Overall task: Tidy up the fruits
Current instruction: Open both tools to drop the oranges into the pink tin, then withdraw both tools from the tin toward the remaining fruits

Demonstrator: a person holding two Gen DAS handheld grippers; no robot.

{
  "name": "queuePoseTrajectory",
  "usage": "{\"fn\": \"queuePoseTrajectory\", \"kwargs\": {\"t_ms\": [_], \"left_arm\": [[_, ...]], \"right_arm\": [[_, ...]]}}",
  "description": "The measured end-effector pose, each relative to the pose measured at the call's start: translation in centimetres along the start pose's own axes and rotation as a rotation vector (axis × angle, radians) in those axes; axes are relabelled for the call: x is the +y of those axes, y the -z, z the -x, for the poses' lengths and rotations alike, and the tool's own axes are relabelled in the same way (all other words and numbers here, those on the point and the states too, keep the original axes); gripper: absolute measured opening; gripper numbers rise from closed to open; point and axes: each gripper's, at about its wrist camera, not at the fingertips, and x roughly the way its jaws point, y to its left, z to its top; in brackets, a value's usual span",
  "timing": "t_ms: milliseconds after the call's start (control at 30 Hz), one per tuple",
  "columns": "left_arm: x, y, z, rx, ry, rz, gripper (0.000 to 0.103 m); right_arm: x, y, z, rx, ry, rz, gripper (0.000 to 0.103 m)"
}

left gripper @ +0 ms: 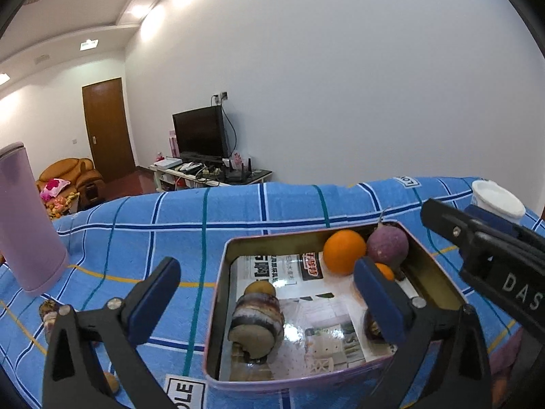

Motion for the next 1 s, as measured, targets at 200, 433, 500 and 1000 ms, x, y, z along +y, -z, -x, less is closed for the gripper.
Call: {"fn": "queuePoseTrajectory", "kwargs": {"t_ms": [200, 433, 500, 1000], "left_arm": [[1.5, 0.0, 0.5, -0.008, -0.022, 0.031, 0.103], [2.8, 0.1, 0.8, -0.025, -0.086, 0.024, 0.103], [3.2, 0.1, 0.8, -0.022, -0.092, 0.03, 0.103], [5.0, 1.4, 2.0, -0.03, -0.138, 0.048, 0.103]], "right_arm": [[0.1, 0.0, 1.2, -0.1, 0.05, 0.023, 0.077], [-0.6, 0.5, 1.6, -0.142, 0.048, -0.01, 0.078], [-0.5, 0.6, 1.5, -0.137, 0.046, -0.002, 0.078], [0.6, 1.5, 1.5, -0.117, 0.013, 0.009, 0.078]]}}
